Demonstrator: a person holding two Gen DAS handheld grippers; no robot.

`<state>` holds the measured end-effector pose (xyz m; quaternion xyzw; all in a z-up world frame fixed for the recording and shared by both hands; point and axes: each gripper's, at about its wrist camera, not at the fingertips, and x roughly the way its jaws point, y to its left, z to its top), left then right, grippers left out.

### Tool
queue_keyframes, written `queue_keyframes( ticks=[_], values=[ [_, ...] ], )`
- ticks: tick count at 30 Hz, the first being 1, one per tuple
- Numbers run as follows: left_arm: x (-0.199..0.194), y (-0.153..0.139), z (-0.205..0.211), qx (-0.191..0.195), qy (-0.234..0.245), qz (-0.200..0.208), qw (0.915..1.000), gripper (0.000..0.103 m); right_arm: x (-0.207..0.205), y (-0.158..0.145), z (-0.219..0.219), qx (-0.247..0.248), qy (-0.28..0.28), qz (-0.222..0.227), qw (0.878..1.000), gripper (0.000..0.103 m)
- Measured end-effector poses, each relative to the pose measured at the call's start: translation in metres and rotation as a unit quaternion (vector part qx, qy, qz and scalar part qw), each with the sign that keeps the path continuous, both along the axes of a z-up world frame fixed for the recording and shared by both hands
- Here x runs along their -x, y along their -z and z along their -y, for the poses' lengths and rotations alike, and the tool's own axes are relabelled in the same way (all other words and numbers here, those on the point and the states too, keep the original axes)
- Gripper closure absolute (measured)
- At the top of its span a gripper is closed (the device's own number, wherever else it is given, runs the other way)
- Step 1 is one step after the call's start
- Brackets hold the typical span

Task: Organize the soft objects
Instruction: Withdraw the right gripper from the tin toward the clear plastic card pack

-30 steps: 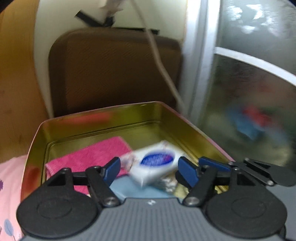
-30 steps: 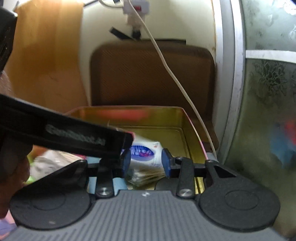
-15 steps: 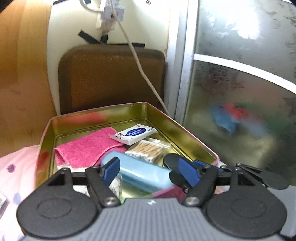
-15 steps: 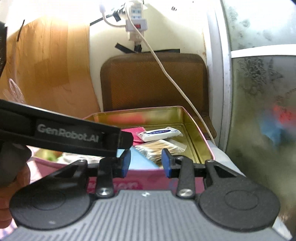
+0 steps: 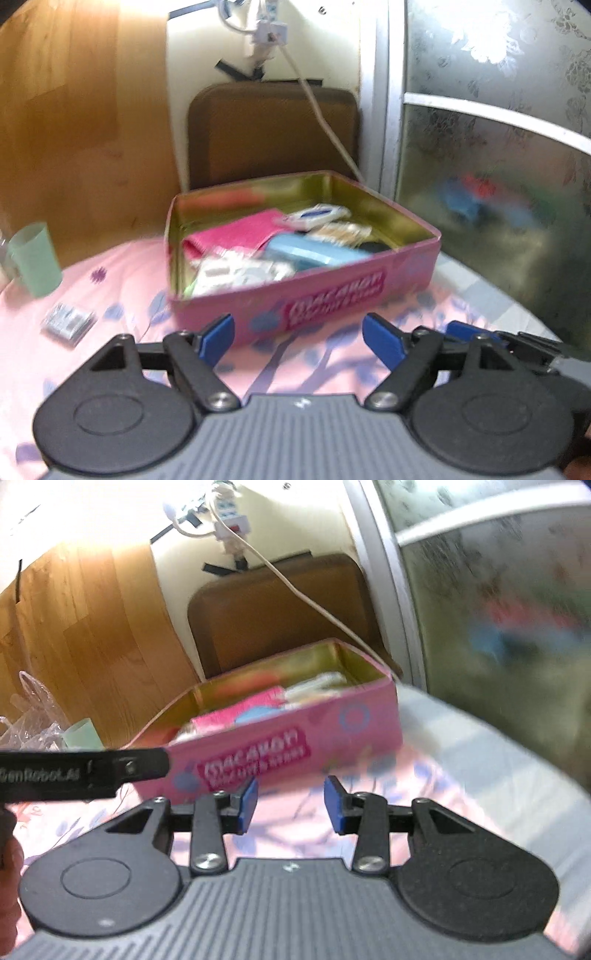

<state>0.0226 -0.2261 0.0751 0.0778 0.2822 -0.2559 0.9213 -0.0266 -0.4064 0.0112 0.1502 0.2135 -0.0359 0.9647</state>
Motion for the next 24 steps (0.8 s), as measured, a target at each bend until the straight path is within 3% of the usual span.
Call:
queue_keyframes(
  ticks=[7,17,24],
  values=[
    [0.011,0.02,-0.036,-0.023,-0.031,-0.002,0.9993,0.024,0.018,0.007,-0.02,-0.051,0.013,-0.025,0.998,0.056],
    [0.011,0.03,-0.082,-0.029,-0.072,0.005,0.997,0.023,0.033,-0.01,-0.058,-0.025,0.005,0.002,1.0,0.054],
    [0.003,0.039,-0.113,-0.038,-0.102,0.008,0.994,0.023,0.029,-0.006,-0.078,-0.01,-0.008,-0.013,1.0,0.054]
  ],
)
